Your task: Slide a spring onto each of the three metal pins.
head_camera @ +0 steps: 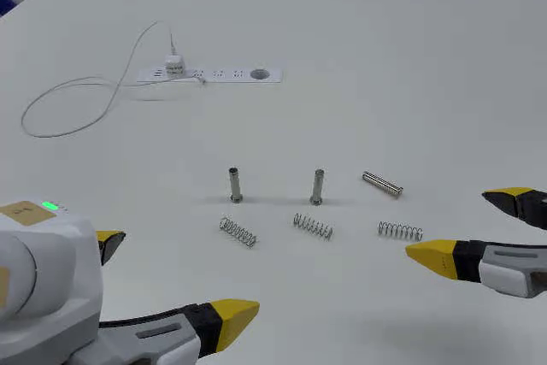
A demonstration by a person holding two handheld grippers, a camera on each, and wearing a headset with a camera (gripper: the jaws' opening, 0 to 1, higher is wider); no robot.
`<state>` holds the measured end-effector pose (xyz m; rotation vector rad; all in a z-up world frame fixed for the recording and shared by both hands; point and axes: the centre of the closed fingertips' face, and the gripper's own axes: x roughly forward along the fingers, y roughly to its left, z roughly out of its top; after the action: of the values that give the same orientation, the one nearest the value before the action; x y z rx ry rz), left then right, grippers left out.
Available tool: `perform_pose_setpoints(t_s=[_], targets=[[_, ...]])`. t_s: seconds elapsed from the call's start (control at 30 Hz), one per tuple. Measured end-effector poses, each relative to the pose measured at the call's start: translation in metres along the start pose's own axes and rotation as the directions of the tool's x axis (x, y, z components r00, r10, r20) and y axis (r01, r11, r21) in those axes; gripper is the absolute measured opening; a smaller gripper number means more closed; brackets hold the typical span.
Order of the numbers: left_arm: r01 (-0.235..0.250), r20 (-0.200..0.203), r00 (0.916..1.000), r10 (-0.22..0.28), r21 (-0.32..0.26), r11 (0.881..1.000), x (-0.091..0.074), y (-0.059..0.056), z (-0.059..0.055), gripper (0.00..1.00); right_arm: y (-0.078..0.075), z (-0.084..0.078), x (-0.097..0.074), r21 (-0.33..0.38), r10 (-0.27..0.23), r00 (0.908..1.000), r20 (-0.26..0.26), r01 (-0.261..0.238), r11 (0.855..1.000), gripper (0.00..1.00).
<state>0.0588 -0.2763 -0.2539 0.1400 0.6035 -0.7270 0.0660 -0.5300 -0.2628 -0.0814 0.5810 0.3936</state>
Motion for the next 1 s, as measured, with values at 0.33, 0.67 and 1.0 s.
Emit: perform_pose_setpoints(t_s=[0.33,0.67,1.0], targets=[[-0.005,0.01,0.9999,0.005,-0.007,1.0,0.004,0.001,-0.001,0.95,-0.015,0.013,0.023,-0.014,0.011,0.9999,0.006,-0.01,1.0,0.68],[0.007,0.005,1.0,-0.007,-0.01,1.0,0.009,-0.003,-0.003,0.94,-0.027,0.019,0.05,0.014,0.019,0.9998,0.011,-0.02,1.0,0.54],[0.015,0.006,0.9999,-0.015,-0.005,1.0,0.013,-0.004,0.0,0.93,-0.04,0.019,0.077,-0.019,0.025,0.9995,-0.021,-0.025,0.999,0.42]])
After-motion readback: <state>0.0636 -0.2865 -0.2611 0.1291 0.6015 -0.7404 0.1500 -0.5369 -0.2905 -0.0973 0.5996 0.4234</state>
